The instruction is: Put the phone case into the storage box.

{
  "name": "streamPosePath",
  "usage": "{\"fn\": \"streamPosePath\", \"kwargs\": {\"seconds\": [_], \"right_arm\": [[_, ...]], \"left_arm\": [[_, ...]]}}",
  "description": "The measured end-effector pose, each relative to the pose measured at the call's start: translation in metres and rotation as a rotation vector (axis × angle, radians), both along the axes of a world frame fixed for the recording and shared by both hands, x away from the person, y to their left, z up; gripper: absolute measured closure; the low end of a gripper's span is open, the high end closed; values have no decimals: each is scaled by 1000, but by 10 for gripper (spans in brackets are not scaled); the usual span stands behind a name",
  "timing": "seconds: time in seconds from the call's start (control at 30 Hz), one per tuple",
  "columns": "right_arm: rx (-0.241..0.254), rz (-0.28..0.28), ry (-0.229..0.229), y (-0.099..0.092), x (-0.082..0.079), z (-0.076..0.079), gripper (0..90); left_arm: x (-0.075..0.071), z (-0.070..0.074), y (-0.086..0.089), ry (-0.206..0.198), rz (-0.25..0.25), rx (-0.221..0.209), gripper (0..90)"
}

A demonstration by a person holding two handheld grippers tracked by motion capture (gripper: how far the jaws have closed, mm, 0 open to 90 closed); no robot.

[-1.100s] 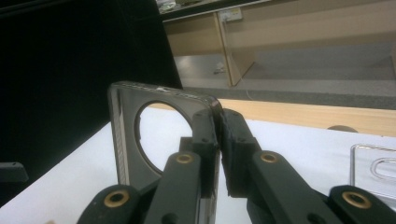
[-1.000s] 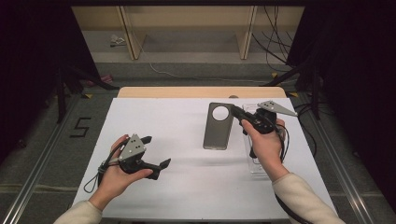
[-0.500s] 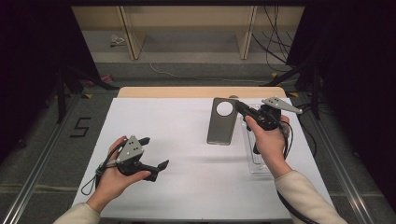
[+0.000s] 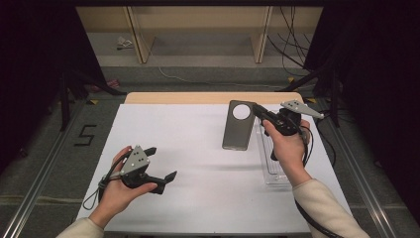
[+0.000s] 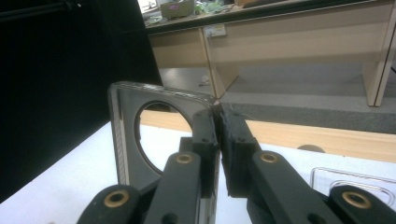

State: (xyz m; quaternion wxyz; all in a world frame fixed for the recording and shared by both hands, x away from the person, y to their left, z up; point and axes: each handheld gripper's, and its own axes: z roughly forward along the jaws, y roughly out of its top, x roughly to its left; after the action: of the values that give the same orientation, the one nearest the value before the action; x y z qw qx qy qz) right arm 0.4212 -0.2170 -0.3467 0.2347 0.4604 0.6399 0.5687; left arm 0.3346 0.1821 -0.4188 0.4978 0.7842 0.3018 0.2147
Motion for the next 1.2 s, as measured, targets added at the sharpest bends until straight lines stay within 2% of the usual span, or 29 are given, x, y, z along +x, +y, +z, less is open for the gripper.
{"fn": "streamPosePath", "kwargs": {"seconds": [1.2], "right_arm": [[16, -58, -34, -20, 9, 12, 853]], "left_arm": [[0, -1, 3, 4, 8, 1, 0]]}}
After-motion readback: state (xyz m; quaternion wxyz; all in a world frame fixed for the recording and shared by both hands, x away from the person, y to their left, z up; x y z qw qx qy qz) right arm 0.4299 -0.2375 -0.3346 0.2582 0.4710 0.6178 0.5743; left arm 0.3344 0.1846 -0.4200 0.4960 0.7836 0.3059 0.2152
